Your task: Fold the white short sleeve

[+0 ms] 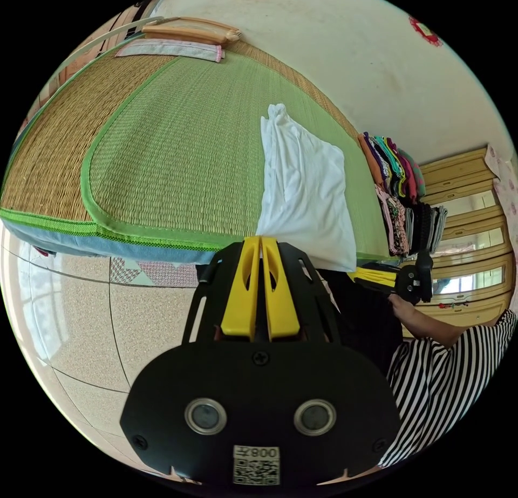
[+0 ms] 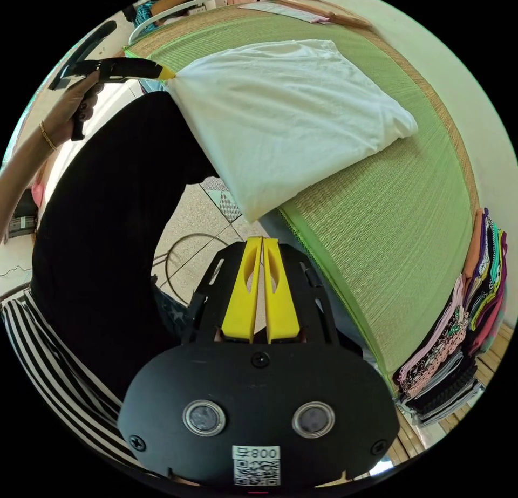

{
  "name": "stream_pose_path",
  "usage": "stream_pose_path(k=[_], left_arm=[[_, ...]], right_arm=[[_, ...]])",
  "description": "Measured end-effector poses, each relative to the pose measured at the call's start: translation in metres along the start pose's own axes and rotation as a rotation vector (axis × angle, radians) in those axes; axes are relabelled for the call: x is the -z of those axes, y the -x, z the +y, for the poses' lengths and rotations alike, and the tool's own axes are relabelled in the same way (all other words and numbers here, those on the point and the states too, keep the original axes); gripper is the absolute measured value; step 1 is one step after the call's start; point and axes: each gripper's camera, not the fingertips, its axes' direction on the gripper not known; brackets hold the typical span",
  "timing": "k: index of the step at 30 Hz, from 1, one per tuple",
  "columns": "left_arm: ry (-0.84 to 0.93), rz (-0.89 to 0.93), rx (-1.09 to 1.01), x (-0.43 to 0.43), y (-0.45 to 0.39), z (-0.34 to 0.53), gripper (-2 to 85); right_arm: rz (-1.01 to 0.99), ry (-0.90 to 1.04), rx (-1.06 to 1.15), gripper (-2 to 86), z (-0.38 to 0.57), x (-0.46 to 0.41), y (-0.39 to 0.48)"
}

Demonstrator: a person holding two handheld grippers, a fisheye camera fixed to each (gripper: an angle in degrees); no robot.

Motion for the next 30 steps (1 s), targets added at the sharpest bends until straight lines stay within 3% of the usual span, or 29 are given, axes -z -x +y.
stream_pose_path(k=[8, 15, 19, 30], left_arm=[[-0.013, -0.024, -0.015, 0.013, -0.007, 0.001, 0.2], [-0.100, 0.035, -0.040, 0.031, -0.029, 0.004, 0.3], [-0.042, 0.097, -0.108, 0.004, -0.059, -0.019, 0.3], [0.099, 0.052, -0.094, -0.050, -0.074, -0.088, 0.1]], right_arm=[[-0.197, -0.069, -0.179, 1.9, 0.026, 0.001, -0.077], [-0.401, -0.220, -0.383, 8.2, -0.020, 0.003, -0.216], [-0.439, -0.253, -0.440, 8.3, -0.063, -0.005, -0.276], [-0.504, -0.189, -0.481, 2.5, -0.109, -0.044, -0.352]])
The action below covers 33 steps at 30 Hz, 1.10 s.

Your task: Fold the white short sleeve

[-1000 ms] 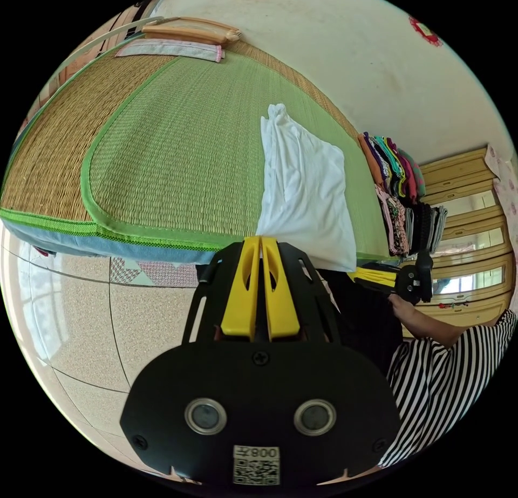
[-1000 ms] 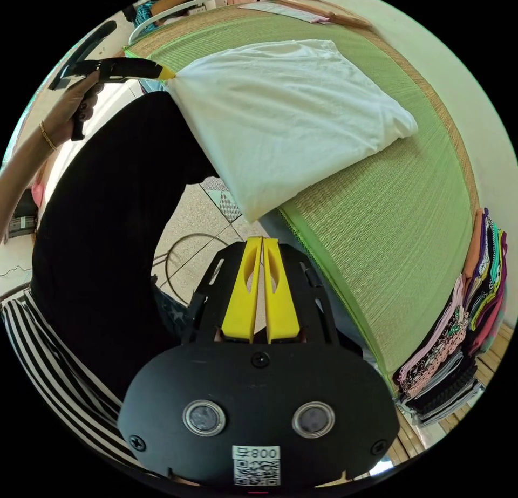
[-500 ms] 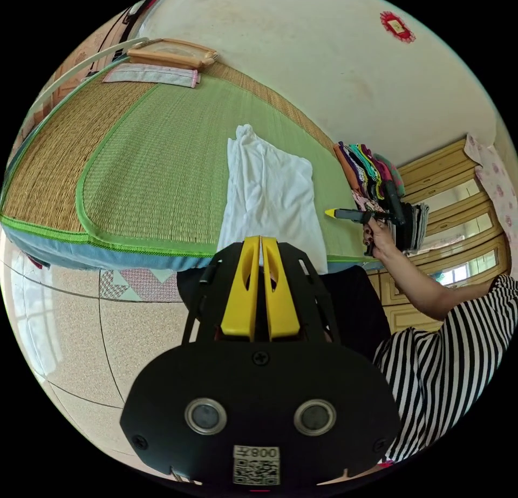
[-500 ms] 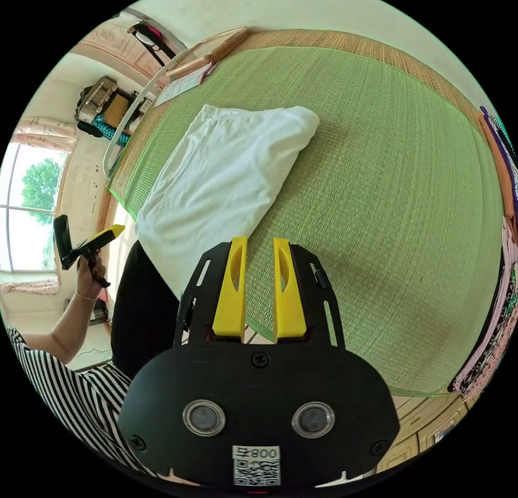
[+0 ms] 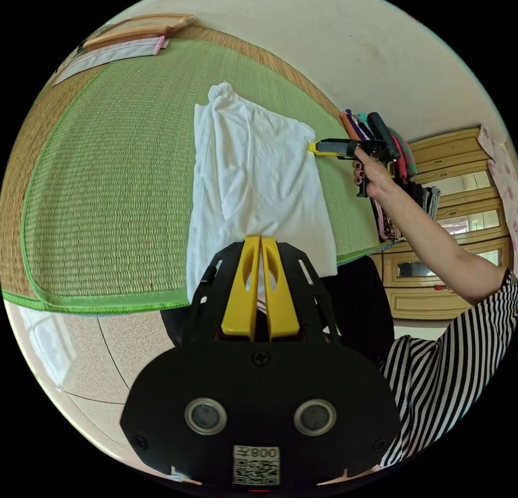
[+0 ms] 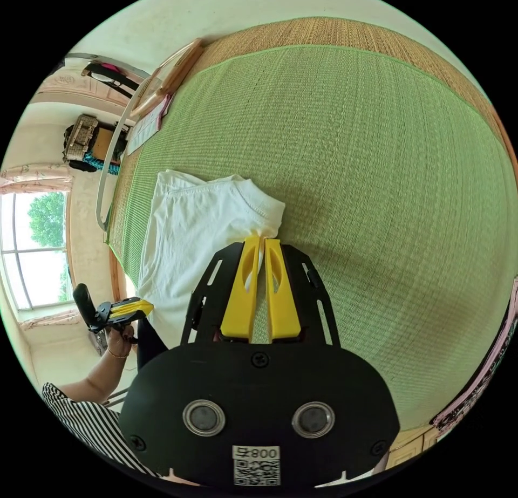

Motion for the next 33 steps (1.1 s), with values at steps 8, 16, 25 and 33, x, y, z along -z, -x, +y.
stream_pose_path(k=[8, 16, 25, 33], left_arm=[[-0.018, -0.005, -0.010, 0.001, -0.021, -0.036, 0.2], [-0.007, 0.014, -0.016, 0.006, -0.044, -0.020, 0.1], [0.019, -0.049, 0.065, 0.010, -0.046, -0.019, 0.1], [0.019, -0.054, 0.092, 0.012, -0.057, -0.029, 0.1]], right_arm=[[0.051, 0.005, 0.034, 5.3, -0.026, 0.024, -0.014], [-0.278, 0.008, 0.129, 1.7, 0.137, 0.018, -0.028], [-0.355, 0.096, 0.057, 0.2, 0.203, -0.040, -0.040], [-0.263, 0.139, 0.143, 0.1, 0.198, -0.059, -0.018]])
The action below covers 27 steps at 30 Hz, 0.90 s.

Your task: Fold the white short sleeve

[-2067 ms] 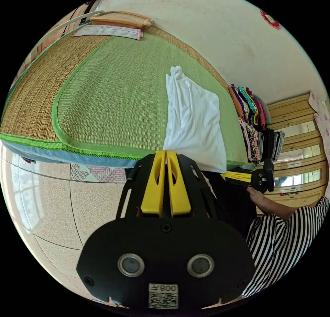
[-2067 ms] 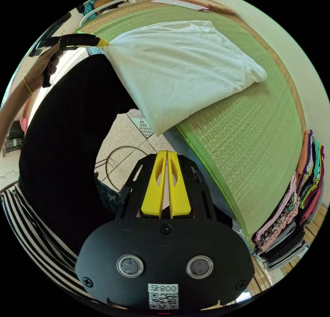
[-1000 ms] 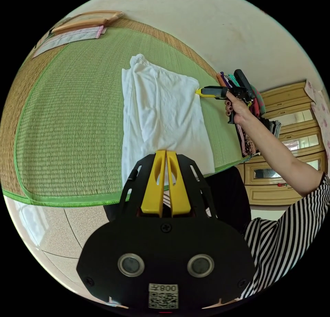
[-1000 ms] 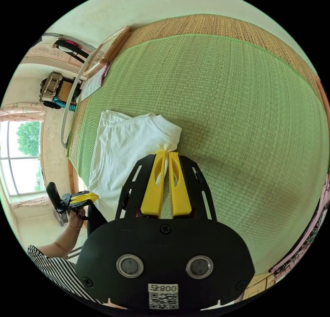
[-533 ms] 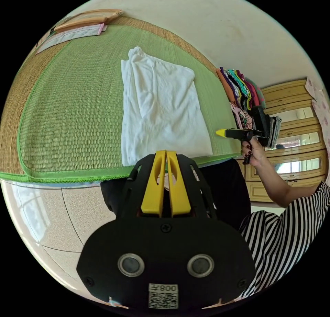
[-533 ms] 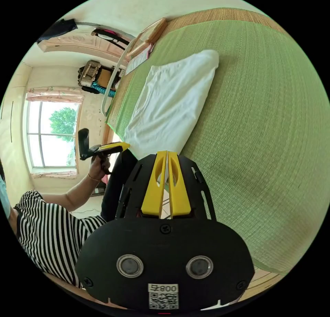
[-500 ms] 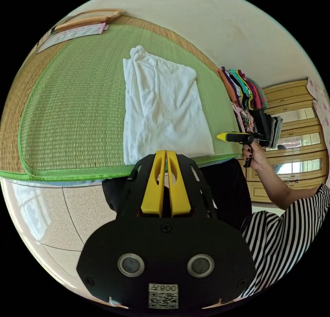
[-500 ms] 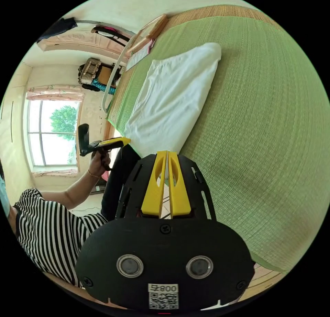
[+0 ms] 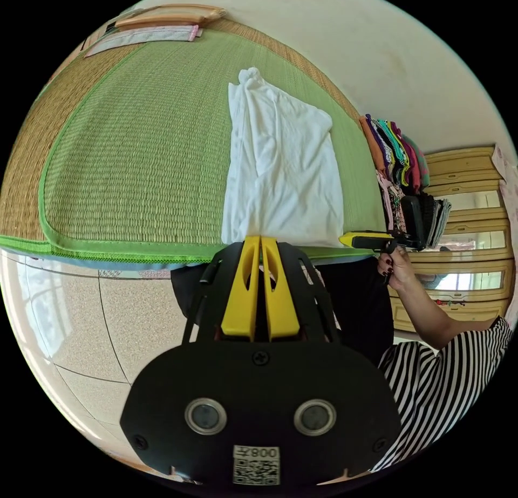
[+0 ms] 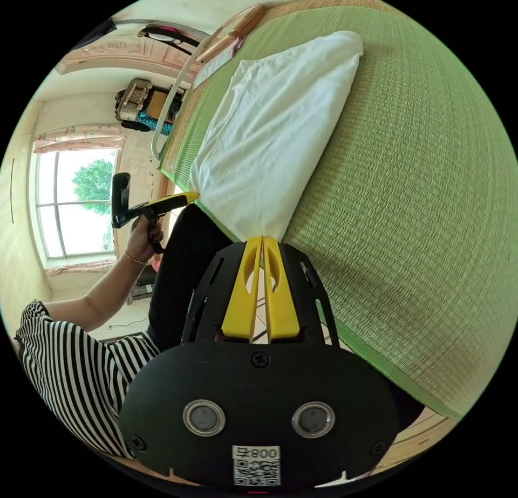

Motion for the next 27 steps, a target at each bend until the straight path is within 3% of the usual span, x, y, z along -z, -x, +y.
stream_pose_path(k=[21, 27], left_arm=[[-0.060, 0.067, 0.084, 0.017, -0.062, -0.015, 0.3], [-0.046, 0.139, -0.087, 0.008, -0.146, -0.028, 1.2]], right_arm=[[-0.112, -0.012, -0.038, 0.1, 0.012, -0.025, -0.015], [-0.256, -0.115, -0.141, 0.8, 0.039, -0.013, -0.048]])
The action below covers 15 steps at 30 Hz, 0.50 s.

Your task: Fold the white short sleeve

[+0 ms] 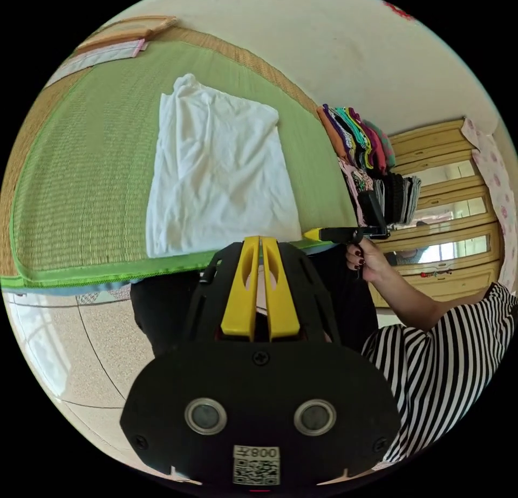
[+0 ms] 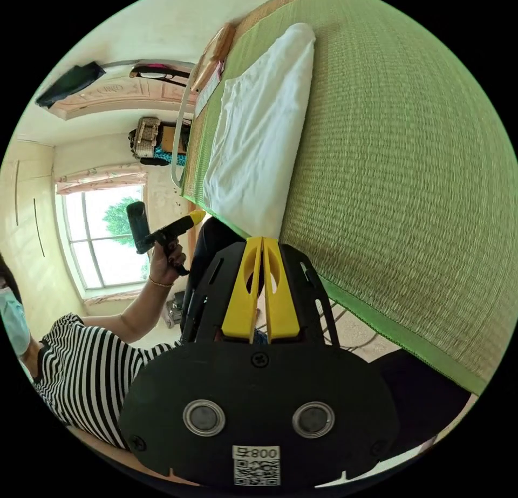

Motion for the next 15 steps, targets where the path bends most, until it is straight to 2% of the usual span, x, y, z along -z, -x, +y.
stream_pose_path(k=[7, 11, 15], left_arm=[[0.200, -0.032, -0.310, -0.088, -0.129, -0.042, 5.2], [0.315, -0.179, -0.447, -0.133, -0.181, -0.051, 4.4], [0.338, -0.274, -0.489, -0.146, -0.202, -0.049, 1.9]], right_arm=[[-0.126, -0.038, -0.106, 5.4, 0.013, 0.005, -0.038], [-0.189, -0.052, -0.138, 6.1, 0.015, 0.003, -0.050], [-0.240, -0.060, -0.146, 6.1, 0.015, 0.000, -0.058]])
